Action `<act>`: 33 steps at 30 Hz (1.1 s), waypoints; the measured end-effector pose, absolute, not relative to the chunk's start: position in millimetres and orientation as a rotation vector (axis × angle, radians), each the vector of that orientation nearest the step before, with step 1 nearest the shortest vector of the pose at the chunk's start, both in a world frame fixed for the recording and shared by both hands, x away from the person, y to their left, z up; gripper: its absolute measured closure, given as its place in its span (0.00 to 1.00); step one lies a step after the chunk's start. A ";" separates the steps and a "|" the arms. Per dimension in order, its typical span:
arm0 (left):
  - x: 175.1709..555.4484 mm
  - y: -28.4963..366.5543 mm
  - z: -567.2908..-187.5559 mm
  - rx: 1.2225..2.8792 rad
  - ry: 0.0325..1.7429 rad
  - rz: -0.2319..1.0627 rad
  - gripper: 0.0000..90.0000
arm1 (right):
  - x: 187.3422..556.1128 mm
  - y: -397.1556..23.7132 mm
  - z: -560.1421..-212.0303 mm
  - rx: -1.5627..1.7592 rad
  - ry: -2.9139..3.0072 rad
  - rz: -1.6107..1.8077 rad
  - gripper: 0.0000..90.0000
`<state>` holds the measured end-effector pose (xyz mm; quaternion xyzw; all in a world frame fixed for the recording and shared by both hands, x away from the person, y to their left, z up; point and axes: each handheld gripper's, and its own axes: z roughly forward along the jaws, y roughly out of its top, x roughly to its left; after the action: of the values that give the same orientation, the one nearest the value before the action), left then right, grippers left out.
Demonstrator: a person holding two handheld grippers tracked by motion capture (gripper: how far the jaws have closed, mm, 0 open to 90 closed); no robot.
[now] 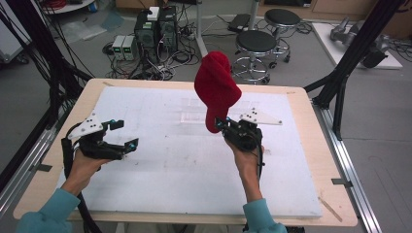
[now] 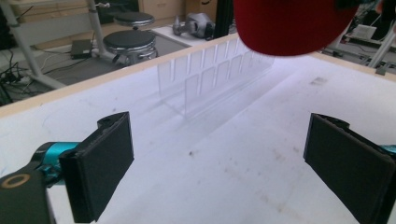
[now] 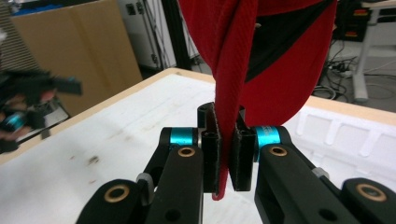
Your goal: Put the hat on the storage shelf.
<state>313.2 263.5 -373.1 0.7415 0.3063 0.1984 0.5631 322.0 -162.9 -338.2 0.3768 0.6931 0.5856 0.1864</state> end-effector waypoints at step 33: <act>281.9 305.5 -436.1 1.680 0.830 0.462 0.10 | 398.3 -184.6 -354.4 1.111 1.875 1.535 0.95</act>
<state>281.9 305.5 -436.1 0.7156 0.3535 0.1968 0.5695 398.3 -184.6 -354.4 0.4052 0.6835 0.5595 0.2358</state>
